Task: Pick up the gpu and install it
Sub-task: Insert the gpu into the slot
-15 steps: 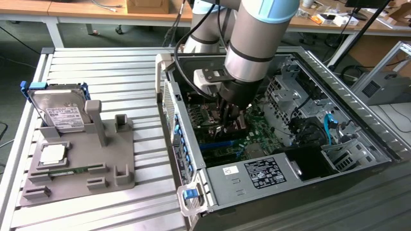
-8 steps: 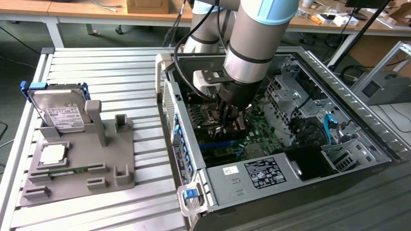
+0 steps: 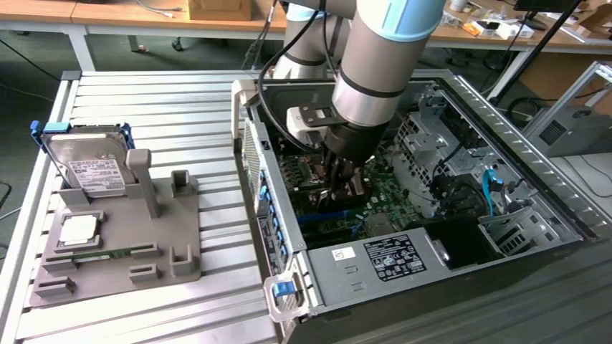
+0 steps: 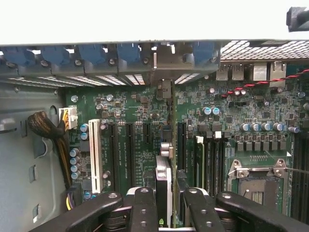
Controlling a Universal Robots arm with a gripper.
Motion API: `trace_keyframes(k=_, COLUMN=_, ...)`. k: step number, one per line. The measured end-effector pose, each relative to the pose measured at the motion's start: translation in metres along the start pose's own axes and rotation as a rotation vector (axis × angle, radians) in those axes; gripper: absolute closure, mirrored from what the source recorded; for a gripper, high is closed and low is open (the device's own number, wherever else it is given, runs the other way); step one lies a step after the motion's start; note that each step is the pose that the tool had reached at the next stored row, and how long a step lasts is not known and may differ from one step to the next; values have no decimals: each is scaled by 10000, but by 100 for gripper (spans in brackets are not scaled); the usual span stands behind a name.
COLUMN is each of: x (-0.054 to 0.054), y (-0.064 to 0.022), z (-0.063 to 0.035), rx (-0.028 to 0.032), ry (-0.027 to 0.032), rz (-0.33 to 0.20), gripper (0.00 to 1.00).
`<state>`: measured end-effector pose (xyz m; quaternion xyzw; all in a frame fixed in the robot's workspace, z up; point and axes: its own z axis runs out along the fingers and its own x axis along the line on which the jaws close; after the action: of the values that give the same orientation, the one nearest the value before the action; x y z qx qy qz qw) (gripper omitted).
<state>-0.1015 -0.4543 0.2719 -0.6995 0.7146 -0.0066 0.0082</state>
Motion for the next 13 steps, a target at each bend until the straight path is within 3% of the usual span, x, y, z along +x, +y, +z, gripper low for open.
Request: trace_keyframes(k=13, x=3, y=34, z=56, rx=-1, ry=-23, rz=18, gripper=73)
